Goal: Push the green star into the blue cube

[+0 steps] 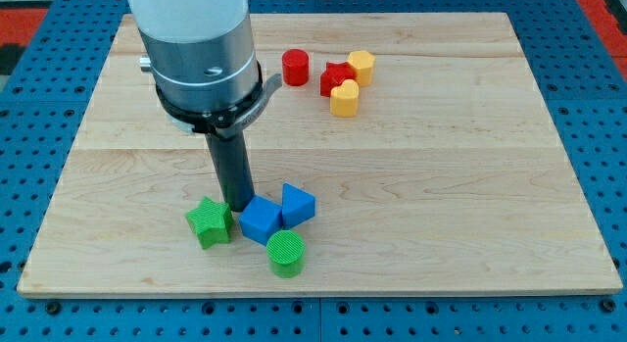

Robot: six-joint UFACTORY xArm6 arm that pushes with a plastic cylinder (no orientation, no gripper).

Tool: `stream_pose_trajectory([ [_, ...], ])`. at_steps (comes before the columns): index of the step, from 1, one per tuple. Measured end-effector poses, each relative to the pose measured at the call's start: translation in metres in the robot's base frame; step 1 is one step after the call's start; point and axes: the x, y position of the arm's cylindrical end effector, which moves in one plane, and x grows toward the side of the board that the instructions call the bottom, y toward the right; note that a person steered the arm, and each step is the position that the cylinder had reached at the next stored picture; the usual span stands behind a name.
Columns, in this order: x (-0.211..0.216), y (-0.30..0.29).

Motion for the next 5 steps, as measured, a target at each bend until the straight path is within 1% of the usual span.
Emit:
stream_pose_trajectory([
  [1, -0.036, -0.029],
  [2, -0.04, -0.095],
  [3, -0.005, -0.119],
  [4, 0.014, -0.074],
  [5, 0.017, -0.062],
])
